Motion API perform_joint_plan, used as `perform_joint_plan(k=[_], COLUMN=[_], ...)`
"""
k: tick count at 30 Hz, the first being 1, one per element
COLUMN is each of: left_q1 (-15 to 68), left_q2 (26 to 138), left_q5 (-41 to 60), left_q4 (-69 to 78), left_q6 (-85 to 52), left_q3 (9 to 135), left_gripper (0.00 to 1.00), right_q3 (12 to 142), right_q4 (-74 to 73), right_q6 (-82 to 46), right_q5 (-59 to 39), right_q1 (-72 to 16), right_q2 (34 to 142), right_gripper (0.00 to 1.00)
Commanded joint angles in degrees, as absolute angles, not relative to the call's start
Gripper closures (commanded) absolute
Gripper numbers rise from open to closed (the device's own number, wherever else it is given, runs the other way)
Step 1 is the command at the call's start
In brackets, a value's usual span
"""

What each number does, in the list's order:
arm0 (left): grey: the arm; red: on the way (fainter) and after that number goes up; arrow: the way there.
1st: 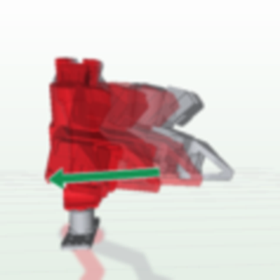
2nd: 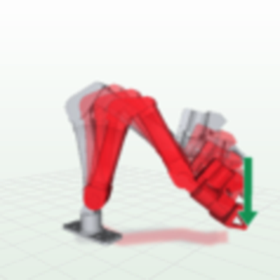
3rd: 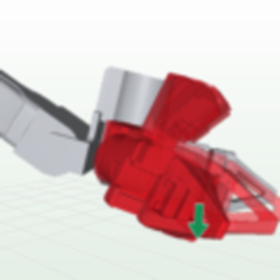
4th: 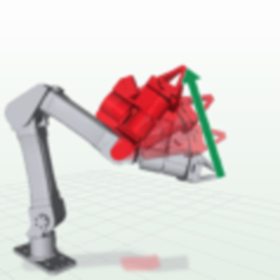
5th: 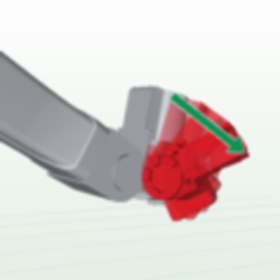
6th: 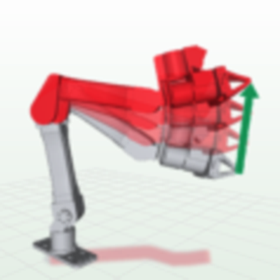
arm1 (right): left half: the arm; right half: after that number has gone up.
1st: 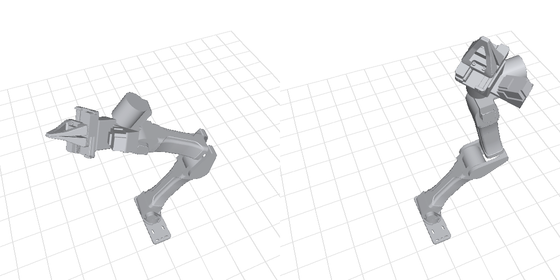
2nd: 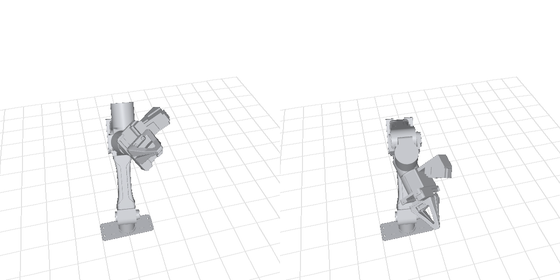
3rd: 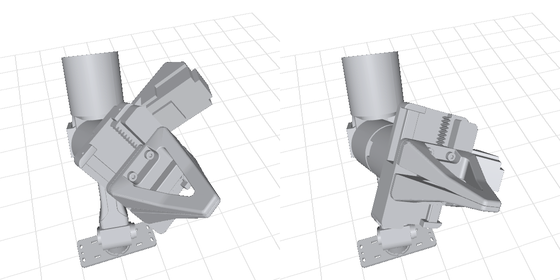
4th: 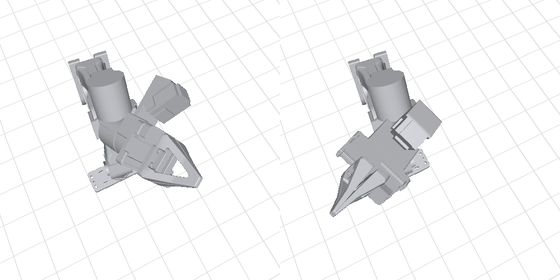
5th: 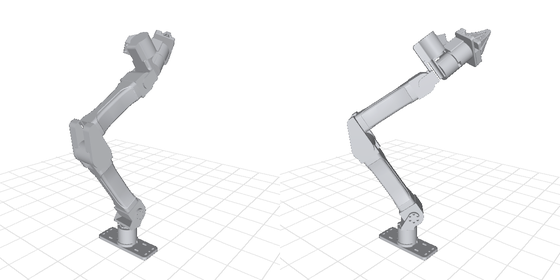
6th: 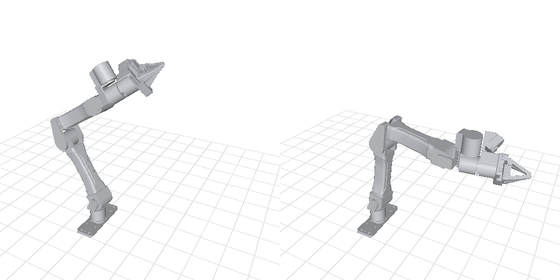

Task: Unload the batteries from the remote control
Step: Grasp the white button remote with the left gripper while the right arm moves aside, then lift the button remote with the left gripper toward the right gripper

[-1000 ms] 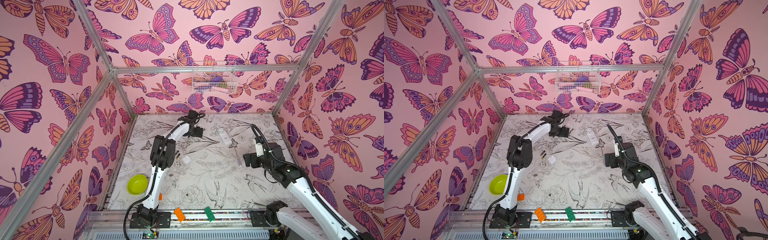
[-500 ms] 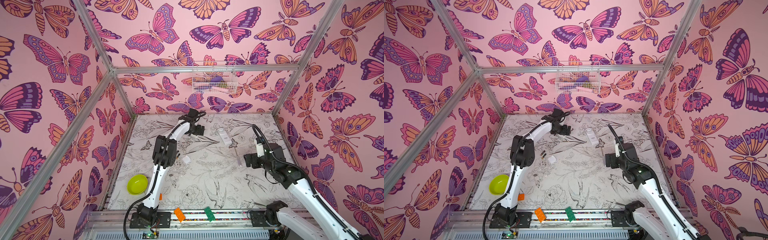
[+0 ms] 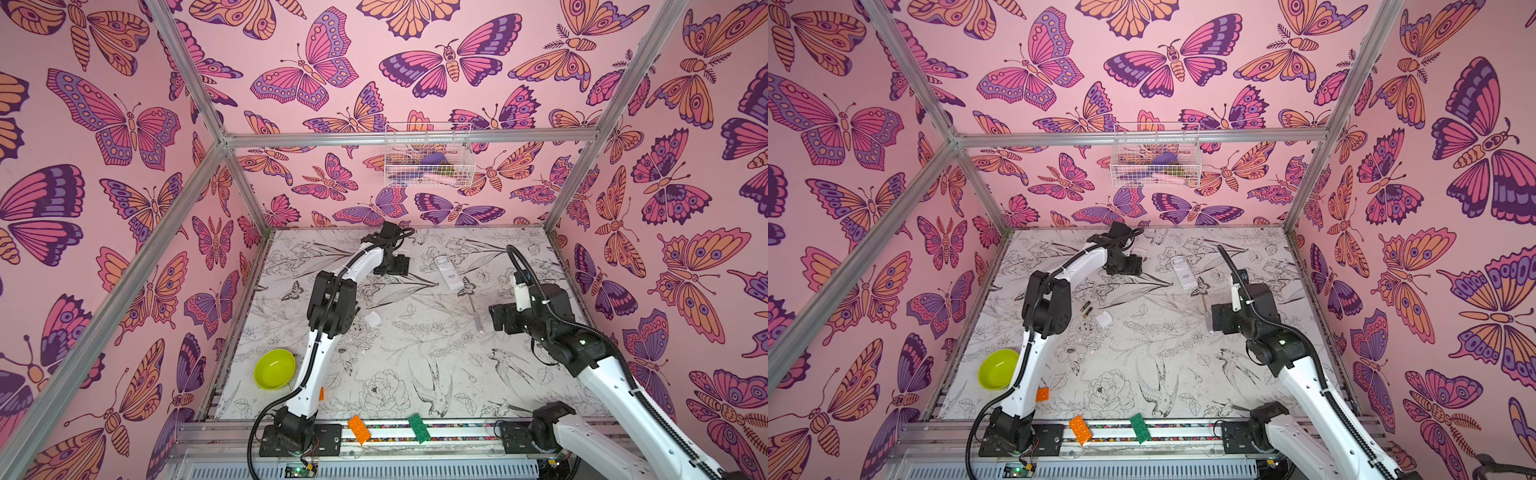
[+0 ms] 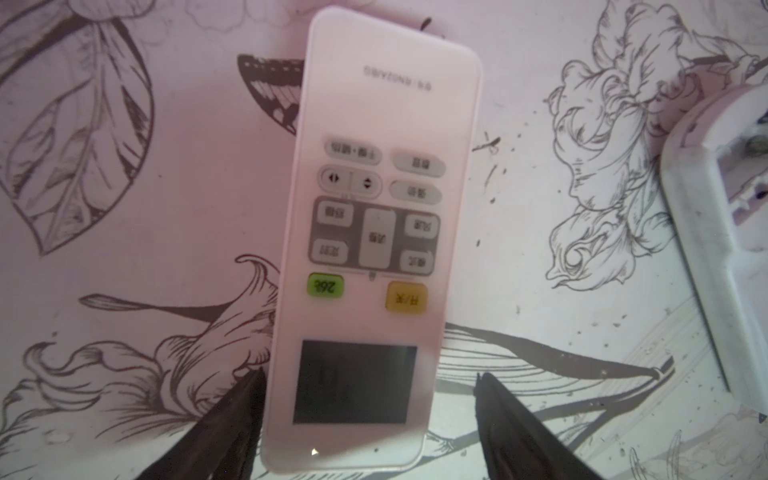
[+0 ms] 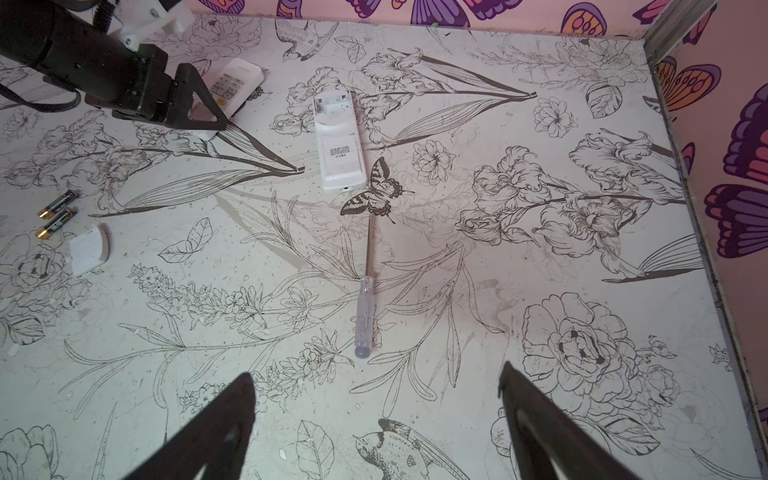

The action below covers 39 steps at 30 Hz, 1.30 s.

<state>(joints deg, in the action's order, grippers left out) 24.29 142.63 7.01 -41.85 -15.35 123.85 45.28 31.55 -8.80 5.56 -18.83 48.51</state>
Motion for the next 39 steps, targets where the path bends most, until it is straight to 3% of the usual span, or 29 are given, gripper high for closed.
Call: perform_joint_plan(k=[1, 8, 24, 30, 39], left_q1=[24.04, 26.08, 28.29, 29.93, 33.27], left_q2=[145.70, 145.75, 138.59, 132.21, 119.26], left_q5=[5.09, 2.49, -1.96, 2.66, 11.98], left_q4=[-44.50, -44.38, -41.47, -39.96, -35.42], left_q6=[-15.70, -13.43, -5.66, -2.84, 1.37], left_q3=[121.20, 120.20, 112.57, 108.56, 96.33], left_gripper=[0.20, 0.25, 0.52, 0.65, 0.64], right_q3=[47.46, 46.69, 43.07, 41.45, 39.12], right_q4=[34.18, 34.90, 29.33, 25.84, 20.20], right_q6=[-8.60, -8.86, -7.68, -3.31, 12.05], right_q5=[6.92, 7.79, 4.80, 3.62, -1.73], right_q1=[-18.50, -18.49, -18.47, -18.54, -18.48], right_q2=[46.83, 44.70, 40.98, 39.67, 37.37], right_gripper=[0.08, 0.08, 0.10, 0.10, 0.10])
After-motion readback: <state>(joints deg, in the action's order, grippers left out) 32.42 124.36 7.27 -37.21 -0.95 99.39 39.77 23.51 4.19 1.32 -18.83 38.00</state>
